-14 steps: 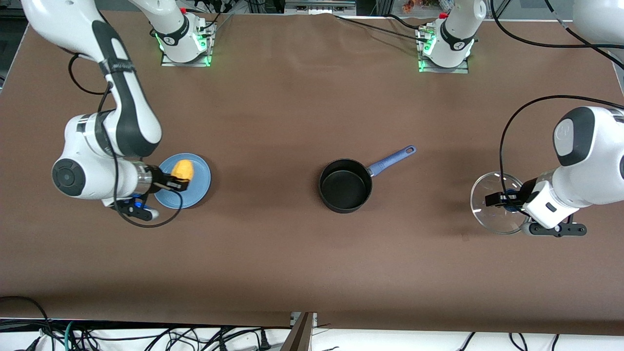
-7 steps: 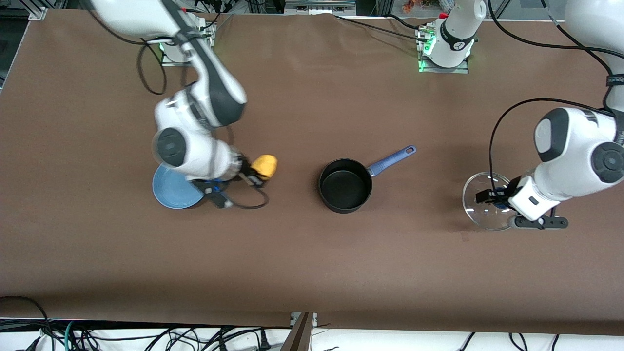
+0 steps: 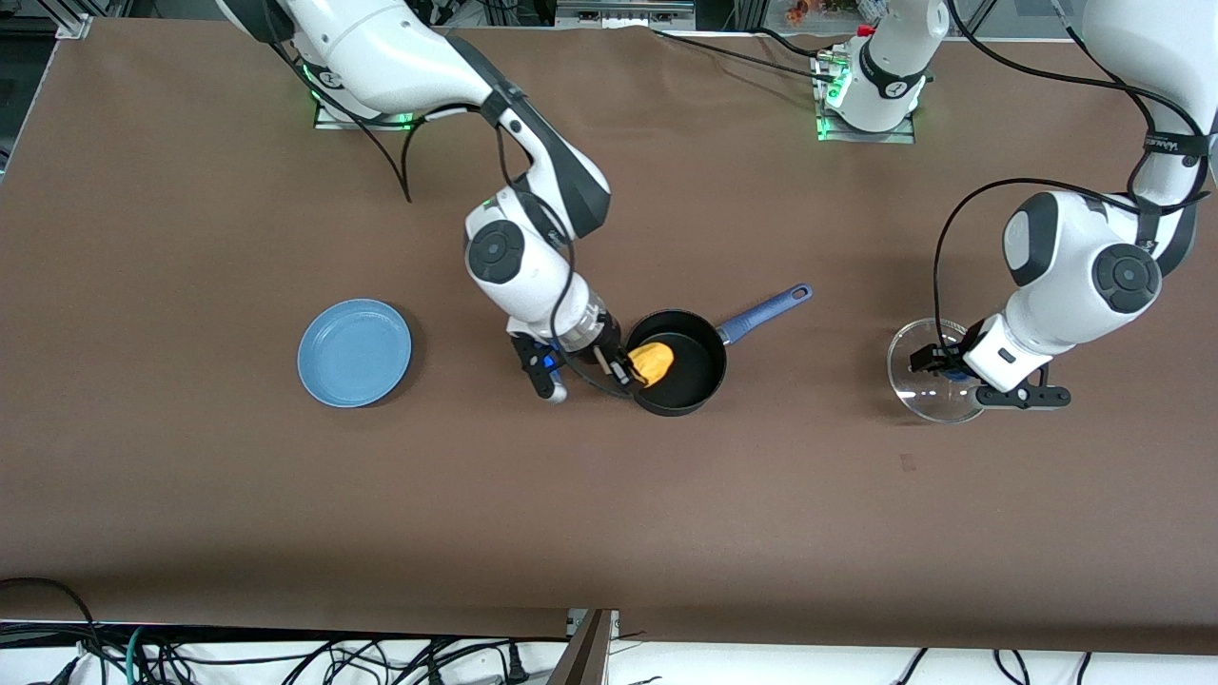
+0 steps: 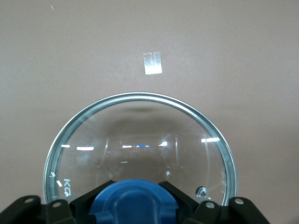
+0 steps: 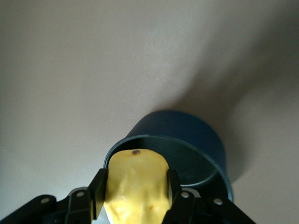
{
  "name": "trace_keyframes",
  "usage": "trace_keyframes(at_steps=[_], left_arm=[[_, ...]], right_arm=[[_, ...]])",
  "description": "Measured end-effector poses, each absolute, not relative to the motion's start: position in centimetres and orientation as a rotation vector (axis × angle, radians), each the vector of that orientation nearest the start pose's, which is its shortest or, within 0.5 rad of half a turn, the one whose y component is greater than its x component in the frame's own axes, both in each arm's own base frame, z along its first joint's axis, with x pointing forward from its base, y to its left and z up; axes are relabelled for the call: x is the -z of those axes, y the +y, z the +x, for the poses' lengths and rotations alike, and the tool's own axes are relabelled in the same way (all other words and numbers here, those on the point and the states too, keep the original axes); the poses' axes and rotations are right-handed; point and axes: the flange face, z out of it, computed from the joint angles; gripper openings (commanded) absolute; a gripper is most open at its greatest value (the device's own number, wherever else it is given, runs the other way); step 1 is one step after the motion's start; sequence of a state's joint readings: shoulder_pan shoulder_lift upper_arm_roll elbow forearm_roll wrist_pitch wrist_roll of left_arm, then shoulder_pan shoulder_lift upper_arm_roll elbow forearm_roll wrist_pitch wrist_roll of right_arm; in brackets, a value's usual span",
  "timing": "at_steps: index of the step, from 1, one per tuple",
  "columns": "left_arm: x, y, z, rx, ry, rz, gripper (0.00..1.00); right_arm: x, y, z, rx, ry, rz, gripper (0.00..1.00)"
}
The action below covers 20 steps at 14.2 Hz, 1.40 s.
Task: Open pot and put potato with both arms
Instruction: 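Carry the yellow potato with the right gripper into the saucepan, then release the potato and withdraw the right gripper toward its base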
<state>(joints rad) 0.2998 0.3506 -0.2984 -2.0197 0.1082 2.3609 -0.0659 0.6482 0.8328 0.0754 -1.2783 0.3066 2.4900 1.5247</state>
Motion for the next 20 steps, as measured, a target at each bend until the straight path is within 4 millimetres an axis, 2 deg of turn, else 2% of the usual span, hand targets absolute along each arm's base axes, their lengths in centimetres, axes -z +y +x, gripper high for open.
trace_keyframes(at_steps=[1, 5, 7, 8, 10, 12, 14, 18, 19, 20], left_arm=[[-27.9, 0.7, 59.7, 0.014, 0.010, -3.152, 0.23], [-26.5, 1.6, 58.8, 0.039, 0.032, -3.112, 0.24], [-25.3, 2.4, 58.2, 0.064, 0.009, -3.120, 0.24], [-24.5, 2.8, 57.9, 0.060, -0.001, -3.125, 0.24], [-23.2, 2.9, 57.6, 0.040, -0.008, -3.134, 0.24], [-22.0, 2.8, 57.4, 0.023, -0.010, -3.143, 0.24], [-20.9, 2.7, 57.3, 0.018, -0.013, -3.152, 0.27], [-19.1, 2.4, 57.0, 0.020, 0.031, -3.146, 0.44], [-18.7, 2.4, 56.9, 0.015, 0.040, -3.139, 0.53], [-18.4, 2.5, 56.8, 0.013, 0.042, -3.134, 0.58]], right_arm=[[-28.8, 51.1, 59.4, -0.123, 1.344, -2.310, 1.00], [-29.1, 52.7, 58.3, -0.126, 1.324, -2.314, 1.00], [-29.4, 52.5, 58.5, -0.105, 1.316, -2.330, 1.00], [-29.6, 51.8, 59.1, -0.079, 1.318, -2.365, 1.00], [-31.1, 48.7, 61.1, -0.016, 1.307, -2.480, 1.00], [-34.7, 45.2, 62.7, 0.003, 1.212, -2.595, 1.00], [-38.7, 40.9, 63.7, -0.010, 1.112, -2.710, 1.00], [-44.6, 31.2, 64.3, -0.062, 0.845, -2.908, 1.00], [-45.9, 28.6, 64.0, -0.081, 0.780, -2.933, 1.00], [-47.1, 25.7, 63.5, -0.106, 0.726, -2.949, 1.00]])
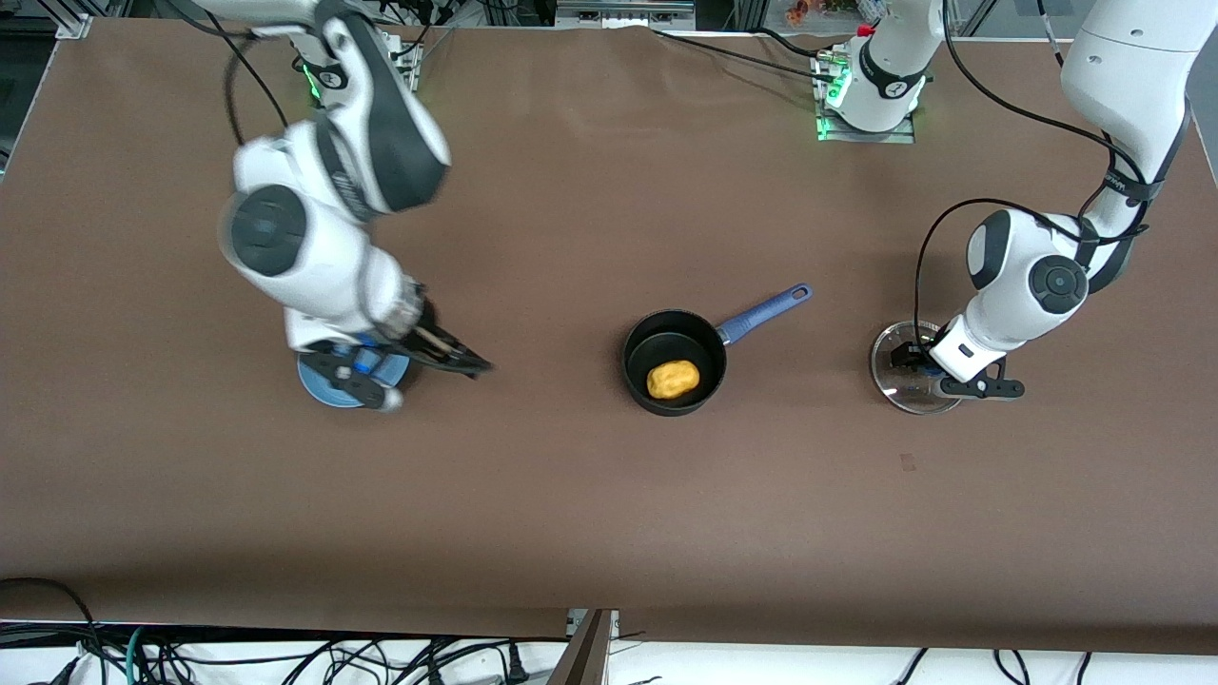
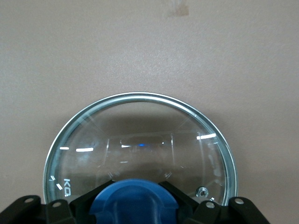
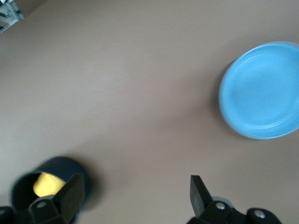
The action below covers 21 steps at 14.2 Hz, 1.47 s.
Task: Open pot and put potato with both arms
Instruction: 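Release the potato and withdraw the right gripper toward its base, then lower the glass lid onto the table and open the left gripper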
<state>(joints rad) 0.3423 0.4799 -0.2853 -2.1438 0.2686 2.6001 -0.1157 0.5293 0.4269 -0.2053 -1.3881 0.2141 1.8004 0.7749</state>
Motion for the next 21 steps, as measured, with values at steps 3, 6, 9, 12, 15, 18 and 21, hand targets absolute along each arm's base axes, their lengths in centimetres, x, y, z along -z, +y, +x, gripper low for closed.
trace_keyframes(at_steps=[3, 6, 9, 12, 15, 18, 21], left_arm=[[-18.6, 2.6, 57.0, 0.025, 0.025, -3.130, 0.78], [-19.1, 2.7, 57.3, 0.042, 0.019, -3.128, 0.80], [-20.2, 2.8, 57.8, 0.070, 0.010, -3.121, 0.80], [-23.0, 2.6, 58.4, 0.072, 0.001, -3.100, 0.79], [-27.8, 1.1, 59.6, 0.041, 0.015, -3.068, 0.79], [-33.8, -1.1, 60.6, -0.004, 0.025, -3.034, 0.78], [-41.2, -2.0, 62.0, -0.072, -0.046, -3.045, 0.78]], right_arm=[[-51.0, 16.3, 61.3, -0.182, 0.566, -2.976, 1.00], [-55.5, 7.3, 58.6, -0.219, 0.421, -2.997, 1.00], [-58.7, 2.7, 56.2, -0.211, 0.278, -3.026, 1.00], [-60.9, 1.6, 54.4, -0.193, 0.202, -3.078, 1.00], [-60.7, 1.8, 53.9, -0.192, 0.177, -3.114, 1.00], [-60.1, 2.2, 54.1, -0.191, 0.160, -3.119, 1.00], [-60.2, 2.5, 54.2, -0.177, 0.151, -3.120, 1.00]])
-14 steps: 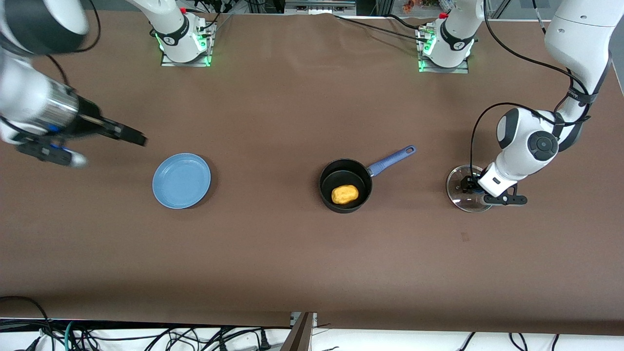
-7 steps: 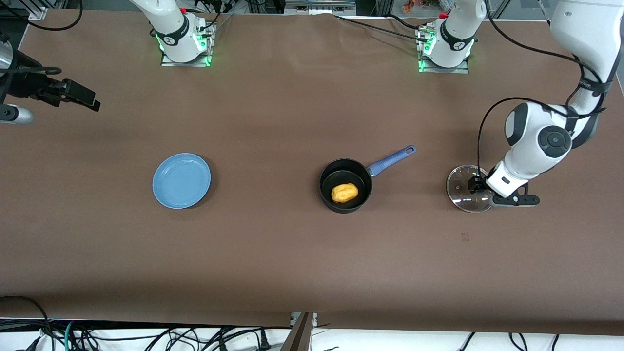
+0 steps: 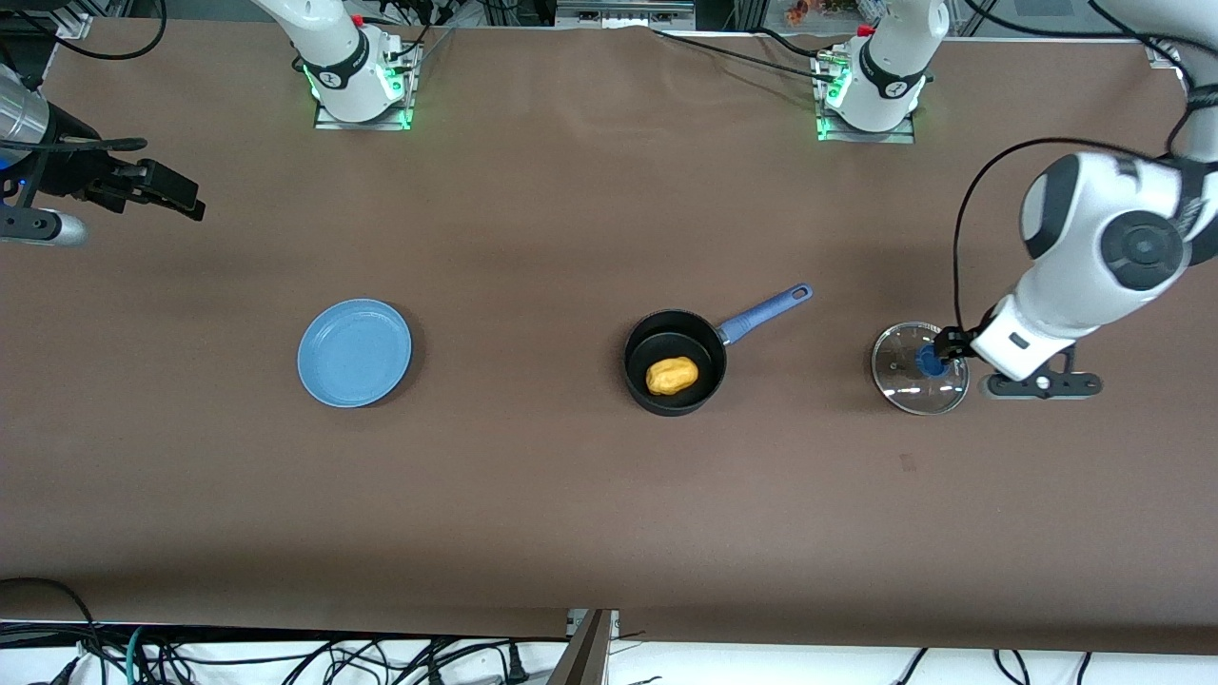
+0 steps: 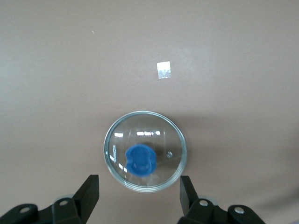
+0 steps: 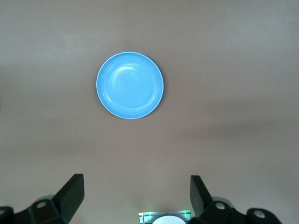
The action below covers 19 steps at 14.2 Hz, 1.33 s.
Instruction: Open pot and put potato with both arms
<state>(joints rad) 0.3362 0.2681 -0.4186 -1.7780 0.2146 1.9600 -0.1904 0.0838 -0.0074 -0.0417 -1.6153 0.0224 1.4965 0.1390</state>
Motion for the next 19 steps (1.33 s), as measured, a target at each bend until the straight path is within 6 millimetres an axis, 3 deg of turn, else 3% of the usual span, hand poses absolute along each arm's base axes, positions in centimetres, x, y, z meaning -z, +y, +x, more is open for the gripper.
trace_keyframes(at_steps=[4, 8, 13, 15, 19], left_arm=[[-50.9, -1.6, 62.5, -0.132, -0.106, -3.040, 0.78], [-57.0, -0.4, 62.3, -0.108, -0.165, -3.066, 0.78], [-60.2, 0.4, 61.8, -0.094, -0.197, -3.077, 0.84], [-60.1, 0.5, 61.9, -0.096, -0.198, -3.079, 1.00], [-59.3, 0.4, 62.5, -0.098, -0.194, -3.095, 1.00]], right_arm=[[-60.8, 2.6, 54.4, -0.144, 0.146, -3.120, 1.00], [-61.6, 2.6, 54.5, -0.116, 0.144, -3.120, 1.00], [-61.3, 3.1, 54.7, -0.123, 0.125, -3.128, 1.00], [-61.2, 4.4, 54.6, -0.121, 0.079, -3.167, 1.00], [-61.0, 5.2, 54.7, -0.125, 0.052, -3.191, 1.00]])
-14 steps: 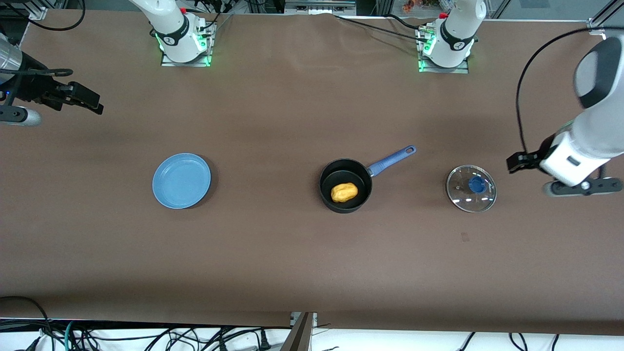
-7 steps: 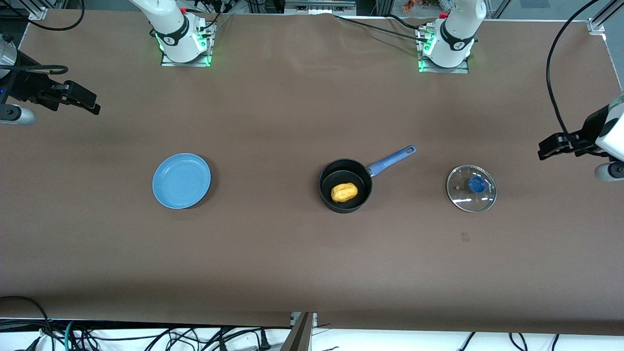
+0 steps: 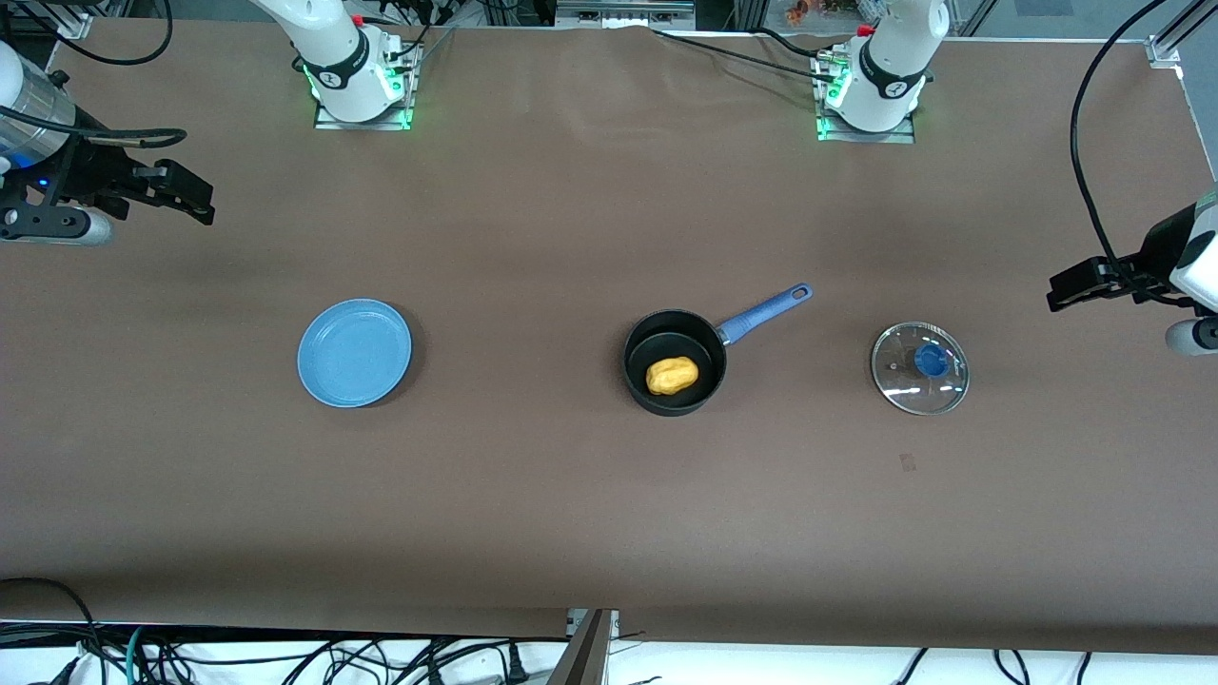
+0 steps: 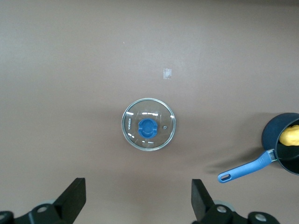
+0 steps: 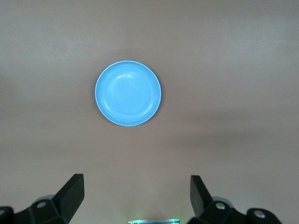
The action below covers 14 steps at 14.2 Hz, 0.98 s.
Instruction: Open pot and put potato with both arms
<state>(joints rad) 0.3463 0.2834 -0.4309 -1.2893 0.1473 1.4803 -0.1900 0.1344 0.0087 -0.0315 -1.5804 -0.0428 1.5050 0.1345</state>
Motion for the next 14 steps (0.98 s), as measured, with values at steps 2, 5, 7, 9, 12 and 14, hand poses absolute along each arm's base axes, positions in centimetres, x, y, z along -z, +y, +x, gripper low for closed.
trace_keyframes(at_steps=[2, 5, 7, 9, 12, 14], left_arm=[[-59.2, 0.1, 63.1, -0.060, -0.190, -3.096, 1.00], [-58.5, -1.1, 63.6, -0.066, -0.210, -3.073, 1.00], [-58.6, -2.1, 63.6, -0.067, -0.226, -3.110, 1.00], [-59.7, -2.4, 63.5, -0.038, -0.227, -3.132, 1.00], [-63.2, -2.6, 62.0, 0.041, -0.166, -3.145, 1.00], [-64.9, -3.5, 61.0, 0.072, -0.126, -3.158, 1.00]], right_arm=[[-60.9, 5.3, 54.7, -0.126, 0.047, -3.192, 1.00], [-60.9, 6.4, 54.6, -0.126, 0.017, -3.193, 1.00], [-60.9, 6.6, 54.6, -0.126, 0.010, -3.194, 1.00], [-61.0, 6.6, 54.6, -0.123, 0.010, -3.194, 1.00], [-61.0, 6.6, 54.9, -0.092, 0.009, -3.192, 1.00], [-61.0, 6.7, 54.9, -0.086, 0.009, -3.192, 1.00]])
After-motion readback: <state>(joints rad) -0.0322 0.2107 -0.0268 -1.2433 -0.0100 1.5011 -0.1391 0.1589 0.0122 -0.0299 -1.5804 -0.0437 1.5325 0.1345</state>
